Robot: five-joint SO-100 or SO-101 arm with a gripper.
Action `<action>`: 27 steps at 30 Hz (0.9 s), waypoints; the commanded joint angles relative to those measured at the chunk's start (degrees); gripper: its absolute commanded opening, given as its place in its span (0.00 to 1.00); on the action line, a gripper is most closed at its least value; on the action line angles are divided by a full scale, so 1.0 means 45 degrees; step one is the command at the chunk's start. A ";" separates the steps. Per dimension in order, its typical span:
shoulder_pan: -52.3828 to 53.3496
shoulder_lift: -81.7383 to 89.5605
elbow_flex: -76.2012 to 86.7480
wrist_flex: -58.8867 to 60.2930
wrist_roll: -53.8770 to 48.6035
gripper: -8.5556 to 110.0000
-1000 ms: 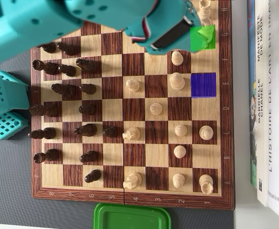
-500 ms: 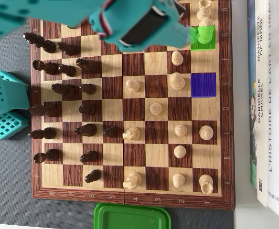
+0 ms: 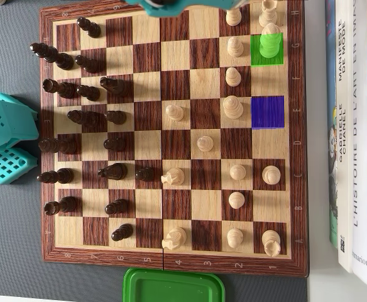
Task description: Play chess
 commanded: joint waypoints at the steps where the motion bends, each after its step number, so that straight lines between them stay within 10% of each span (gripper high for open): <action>1: -0.0020 -0.0137 -0.0469 -0.0234 0.0117 0.21; 27: 0.0156 -0.3457 -0.2910 -0.0586 0.0078 0.21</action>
